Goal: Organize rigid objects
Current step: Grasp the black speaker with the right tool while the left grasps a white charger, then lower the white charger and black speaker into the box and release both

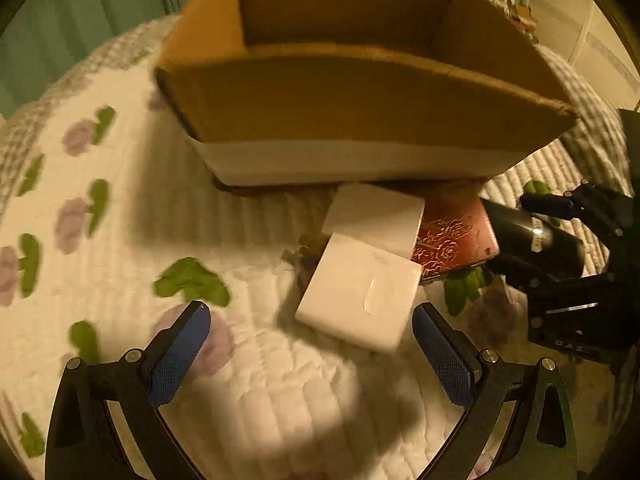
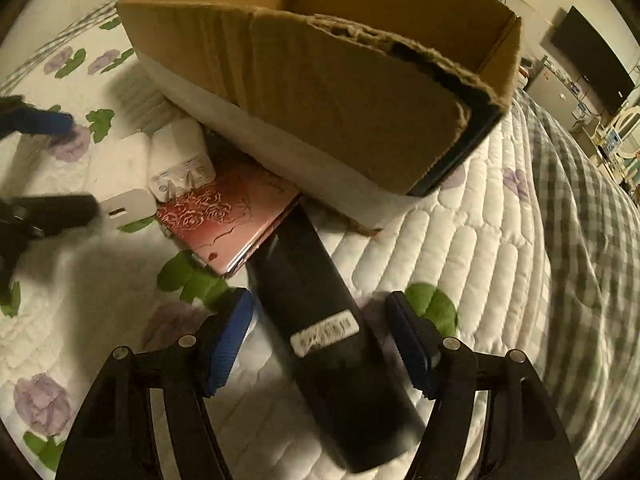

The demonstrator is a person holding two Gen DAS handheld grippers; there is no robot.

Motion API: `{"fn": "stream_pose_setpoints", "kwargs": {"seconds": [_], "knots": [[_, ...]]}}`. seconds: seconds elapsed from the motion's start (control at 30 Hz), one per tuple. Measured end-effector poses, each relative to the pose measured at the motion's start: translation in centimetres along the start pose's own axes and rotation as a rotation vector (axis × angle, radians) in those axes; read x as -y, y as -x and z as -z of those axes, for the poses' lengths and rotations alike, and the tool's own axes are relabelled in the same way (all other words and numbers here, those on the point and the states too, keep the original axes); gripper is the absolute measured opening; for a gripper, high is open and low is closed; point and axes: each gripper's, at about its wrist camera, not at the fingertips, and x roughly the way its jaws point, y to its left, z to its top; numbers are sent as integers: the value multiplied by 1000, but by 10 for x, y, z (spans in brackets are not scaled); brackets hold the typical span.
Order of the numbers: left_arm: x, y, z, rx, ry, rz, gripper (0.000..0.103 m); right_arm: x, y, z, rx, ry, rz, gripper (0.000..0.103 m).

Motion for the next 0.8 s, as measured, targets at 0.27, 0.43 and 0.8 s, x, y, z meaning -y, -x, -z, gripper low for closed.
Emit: {"fn": "stream_pose_setpoints", "kwargs": {"seconds": [0.27, 0.43, 0.8], "knots": [[19, -6, 1, -14, -77, 49, 59, -9, 7, 8, -7, 6, 12, 50], [23, 6, 11, -28, -71, 82, 58, -13, 20, 12, -94, -31, -3, 42], [28, 78, 45, 56, -103, 83, 54, -23, 89, 61, -142, -91, -33, 42]]}}
